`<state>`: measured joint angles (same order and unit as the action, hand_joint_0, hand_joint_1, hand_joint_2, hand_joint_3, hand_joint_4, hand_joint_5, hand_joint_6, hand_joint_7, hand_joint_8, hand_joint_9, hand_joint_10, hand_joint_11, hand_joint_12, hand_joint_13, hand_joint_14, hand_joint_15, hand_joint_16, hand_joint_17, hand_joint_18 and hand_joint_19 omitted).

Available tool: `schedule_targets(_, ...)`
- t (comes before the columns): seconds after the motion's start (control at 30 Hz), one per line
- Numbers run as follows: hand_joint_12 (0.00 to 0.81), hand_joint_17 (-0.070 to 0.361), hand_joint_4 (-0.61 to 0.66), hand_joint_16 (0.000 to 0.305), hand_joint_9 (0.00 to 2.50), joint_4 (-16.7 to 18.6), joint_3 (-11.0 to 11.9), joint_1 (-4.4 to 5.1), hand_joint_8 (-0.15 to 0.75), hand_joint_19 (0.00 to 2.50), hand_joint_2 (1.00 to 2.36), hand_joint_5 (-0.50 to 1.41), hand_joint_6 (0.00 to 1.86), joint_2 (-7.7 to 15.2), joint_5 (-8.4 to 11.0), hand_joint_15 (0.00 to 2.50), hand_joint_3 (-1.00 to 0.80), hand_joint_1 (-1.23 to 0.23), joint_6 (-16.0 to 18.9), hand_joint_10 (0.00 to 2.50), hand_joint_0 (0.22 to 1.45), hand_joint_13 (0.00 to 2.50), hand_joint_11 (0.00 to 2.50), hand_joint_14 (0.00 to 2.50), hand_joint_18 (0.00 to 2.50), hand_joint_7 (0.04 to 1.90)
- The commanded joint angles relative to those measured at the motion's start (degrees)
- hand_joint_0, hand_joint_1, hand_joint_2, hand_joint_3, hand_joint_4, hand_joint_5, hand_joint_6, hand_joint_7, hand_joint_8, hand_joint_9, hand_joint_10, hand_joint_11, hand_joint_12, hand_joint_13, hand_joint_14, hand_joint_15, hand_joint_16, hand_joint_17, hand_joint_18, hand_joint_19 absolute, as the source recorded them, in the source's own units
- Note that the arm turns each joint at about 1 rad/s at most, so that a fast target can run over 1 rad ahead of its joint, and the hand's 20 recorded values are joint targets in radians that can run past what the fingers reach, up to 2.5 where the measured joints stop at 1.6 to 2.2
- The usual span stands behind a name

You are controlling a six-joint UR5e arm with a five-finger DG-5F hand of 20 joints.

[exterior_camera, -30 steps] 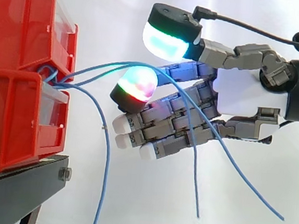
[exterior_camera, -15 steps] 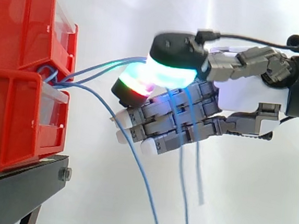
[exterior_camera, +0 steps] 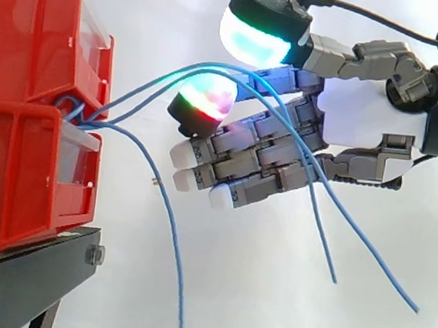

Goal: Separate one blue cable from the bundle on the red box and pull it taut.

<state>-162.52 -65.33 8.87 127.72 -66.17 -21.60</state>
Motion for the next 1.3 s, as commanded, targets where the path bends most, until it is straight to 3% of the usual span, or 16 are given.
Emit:
schedule_targets(0.0, 0.382, 0.094, 0.23, 0.042, 0.67, 0.01, 0.03, 0.01, 0.328, 0.23, 1.00, -0.08, 0.50, -0.01, 0.08, 0.18, -0.49, -0.71, -0.02, 0.00, 0.63, 0.60, 0.16, 0.01, 0.58, 1.25)
schedule_targets(0.13, 0.382, 0.094, 0.19, 0.042, 0.66, 0.01, 0.03, 0.01, 0.315, 0.19, 1.00, -0.09, 0.51, -0.01, 0.08, 0.16, -0.47, -0.87, -0.02, 0.00, 0.73, 0.61, 0.19, 0.01, 0.61, 1.31)
schedule_targets(0.27, 0.385, 0.095, 0.17, 0.042, 0.63, 0.01, 0.03, 0.10, 0.309, 0.16, 1.00, -0.13, 0.61, -0.01, 0.08, 0.15, -0.48, -0.93, -0.02, 0.00, 0.77, 0.60, 0.19, 0.00, 0.61, 1.19)
schedule_targets(0.33, 0.384, 0.095, 0.19, 0.042, 0.63, 0.01, -0.06, 0.10, 0.308, 0.16, 1.00, -0.15, 0.66, -0.01, 0.08, 0.16, -0.50, -0.93, -0.02, 0.00, 0.73, 0.60, 0.20, 0.01, 0.62, 1.09)
schedule_targets(0.43, 0.389, 0.097, 0.21, 0.043, 0.64, 0.10, 0.03, 0.10, 0.316, 0.21, 1.00, -0.15, 0.67, -0.01, 0.08, 0.18, -0.50, -0.82, -0.02, 0.00, 0.60, 0.59, 0.21, 0.01, 0.62, 1.06)
schedule_targets(0.47, 0.396, 0.101, 0.22, 0.045, 0.66, 0.10, 0.03, 0.10, 0.333, 0.22, 1.00, -0.13, 0.66, -0.01, 0.08, 0.18, -0.50, -0.70, -0.02, 0.01, 0.55, 0.60, 0.22, 0.01, 0.62, 1.10)
schedule_targets(0.7, 0.402, 0.105, 0.22, 0.047, 0.73, 0.01, -0.06, 0.10, 0.354, 0.28, 1.00, -0.08, 0.59, -0.01, 0.34, 0.20, -0.50, -0.40, -0.02, 0.01, 0.53, 0.60, 0.22, 0.01, 0.59, 1.23)
schedule_targets(0.77, 0.391, 0.100, 0.21, 0.045, 0.74, 0.01, 0.03, 0.19, 0.348, 0.28, 1.00, -0.08, 0.57, -0.01, 0.43, 0.19, -0.50, -0.44, -0.02, 0.01, 0.58, 0.60, 0.21, 0.01, 0.58, 1.27)
schedule_targets(0.87, 0.392, 0.099, 0.22, 0.044, 0.74, 0.01, 0.03, 0.19, 0.350, 0.27, 1.01, -0.08, 0.57, -0.01, 0.43, 0.20, -0.36, -0.61, -0.02, 0.01, 0.61, 0.60, 0.23, 0.01, 0.58, 1.29)
schedule_targets(0.97, 0.393, 0.099, 0.23, 0.044, 0.74, 0.01, -0.06, 0.27, 0.346, 0.26, 1.01, -0.08, 0.57, -0.01, 0.52, 0.19, -0.28, -0.67, -0.02, 0.01, 0.61, 0.60, 0.23, 0.01, 0.58, 1.29)
schedule_targets(1.27, 0.403, 0.103, 0.24, 0.046, 0.73, 0.01, 0.03, 0.27, 0.352, 0.24, 1.02, -0.11, 0.69, -0.01, 0.95, 0.19, -0.07, -0.71, -0.02, 0.01, 0.59, 0.60, 0.25, 0.01, 0.60, 1.15)
